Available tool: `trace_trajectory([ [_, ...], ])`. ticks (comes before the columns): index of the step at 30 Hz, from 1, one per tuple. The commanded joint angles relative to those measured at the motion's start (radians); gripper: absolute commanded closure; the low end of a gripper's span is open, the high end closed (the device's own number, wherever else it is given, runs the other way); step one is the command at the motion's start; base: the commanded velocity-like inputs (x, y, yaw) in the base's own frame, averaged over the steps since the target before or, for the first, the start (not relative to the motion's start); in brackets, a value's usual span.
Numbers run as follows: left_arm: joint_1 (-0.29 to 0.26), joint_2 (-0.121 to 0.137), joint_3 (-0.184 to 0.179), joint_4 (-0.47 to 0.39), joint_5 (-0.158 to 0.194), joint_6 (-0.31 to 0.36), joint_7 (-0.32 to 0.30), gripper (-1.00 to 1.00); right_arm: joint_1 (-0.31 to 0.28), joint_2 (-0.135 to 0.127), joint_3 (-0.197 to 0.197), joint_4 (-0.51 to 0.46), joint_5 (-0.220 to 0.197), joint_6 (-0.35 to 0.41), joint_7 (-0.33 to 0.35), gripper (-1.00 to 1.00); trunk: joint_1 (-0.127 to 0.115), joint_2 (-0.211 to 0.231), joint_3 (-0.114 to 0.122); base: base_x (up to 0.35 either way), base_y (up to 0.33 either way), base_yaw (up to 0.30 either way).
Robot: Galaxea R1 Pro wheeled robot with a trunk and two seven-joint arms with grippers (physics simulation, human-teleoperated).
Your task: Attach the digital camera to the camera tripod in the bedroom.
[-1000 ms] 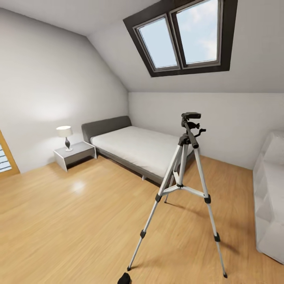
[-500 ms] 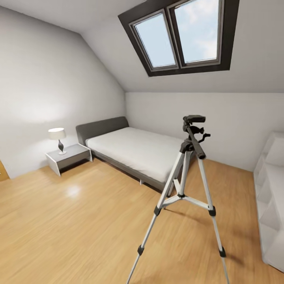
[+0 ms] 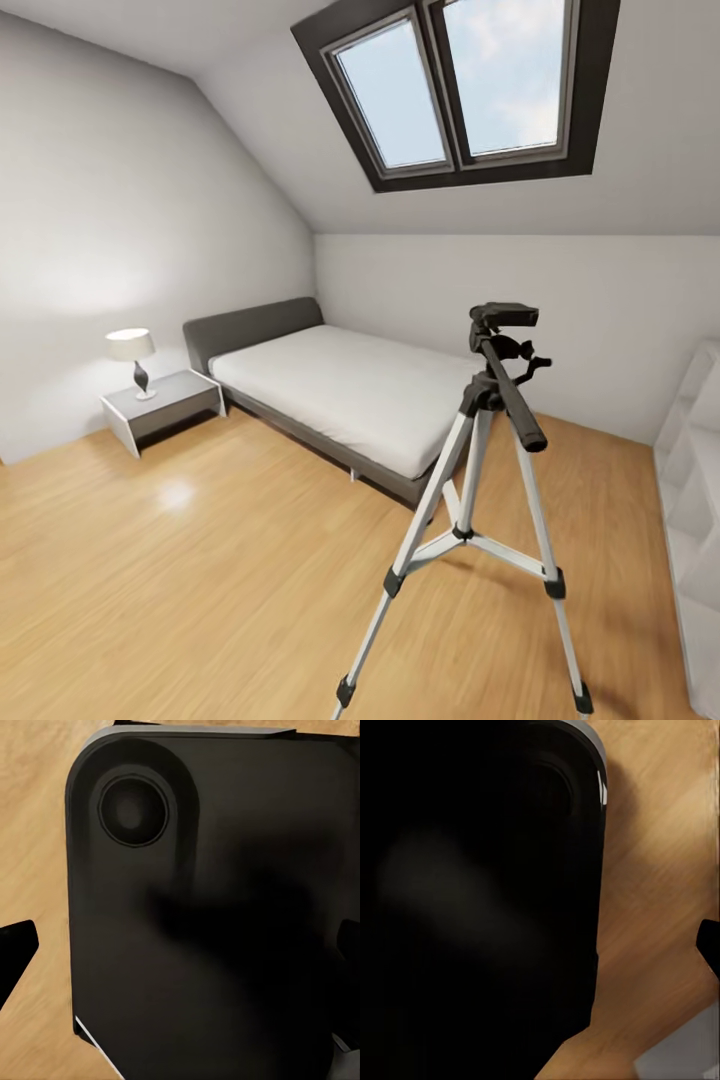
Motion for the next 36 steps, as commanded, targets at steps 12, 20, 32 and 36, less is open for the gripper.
trace_trajectory([
  [12,0.0,-0.002,0.0,-0.001,0.005,-0.005,0.0,-1.0,0.0,0.003,-0.005,0.0,-0.003,-0.01,-0.001,-1.0,0.001,0.0,0.0,0.188,-0.15,-0.017],
  [20,0.0,-0.001,0.0,-0.001,0.006,-0.005,0.0,-1.0,0.0,0.004,-0.009,0.0,-0.009,-0.014,-0.001,-1.0,0.001,0.0,0.003,0.011,-0.008,-0.203],
  [32,0.0,-0.001,0.001,-0.001,0.007,-0.005,0.0,-1.0,0.0,0.002,0.0,0.0,-0.005,-0.011,0.0,-1.0,0.001,0.0,0.006,-0.004,-0.017,-0.131],
  [36,0.0,-0.002,0.001,-0.001,0.007,-0.005,0.0,-1.0,0.0,0.001,0.001,0.0,-0.003,-0.011,0.001,-1.0,0.001,0.0,0.006,-0.08,-0.194,-0.011],
])
